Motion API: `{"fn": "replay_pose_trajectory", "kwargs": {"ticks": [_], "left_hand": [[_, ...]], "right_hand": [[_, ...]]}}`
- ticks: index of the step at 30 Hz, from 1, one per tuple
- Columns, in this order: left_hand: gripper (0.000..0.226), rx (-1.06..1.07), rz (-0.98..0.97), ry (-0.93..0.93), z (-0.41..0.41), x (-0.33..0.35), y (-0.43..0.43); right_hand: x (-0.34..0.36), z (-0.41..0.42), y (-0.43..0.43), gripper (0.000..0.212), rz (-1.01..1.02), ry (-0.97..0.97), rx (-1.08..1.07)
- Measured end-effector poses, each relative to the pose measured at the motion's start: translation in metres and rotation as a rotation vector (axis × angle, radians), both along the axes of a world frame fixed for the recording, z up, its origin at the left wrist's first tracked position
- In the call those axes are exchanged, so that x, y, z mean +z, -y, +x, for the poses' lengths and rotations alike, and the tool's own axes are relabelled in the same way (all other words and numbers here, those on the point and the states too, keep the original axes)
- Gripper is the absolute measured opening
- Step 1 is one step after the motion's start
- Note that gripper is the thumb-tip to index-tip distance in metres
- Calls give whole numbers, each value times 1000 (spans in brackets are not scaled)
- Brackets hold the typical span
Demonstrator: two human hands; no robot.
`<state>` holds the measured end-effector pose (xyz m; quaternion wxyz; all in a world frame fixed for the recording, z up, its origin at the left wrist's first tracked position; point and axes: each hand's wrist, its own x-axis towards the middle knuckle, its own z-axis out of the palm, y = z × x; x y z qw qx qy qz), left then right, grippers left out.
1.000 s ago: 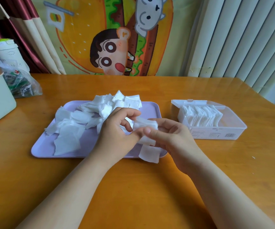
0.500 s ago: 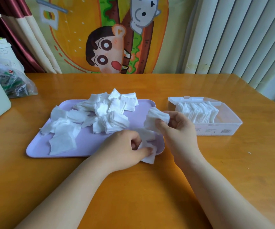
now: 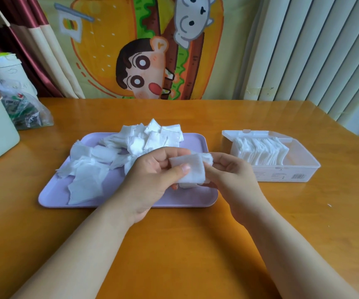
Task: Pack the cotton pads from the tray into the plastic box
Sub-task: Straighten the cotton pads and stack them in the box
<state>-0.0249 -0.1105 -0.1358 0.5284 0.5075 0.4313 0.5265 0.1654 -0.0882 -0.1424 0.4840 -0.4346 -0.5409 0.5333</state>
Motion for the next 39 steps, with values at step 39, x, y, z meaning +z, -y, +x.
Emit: {"fn": "replay_pose_trajectory", "kwargs": {"ticks": [39], "left_hand": [[27,204,86,-1069,14,-31,-26]], "right_hand": [[-18,1,-12,18,46,74,-409]]}}
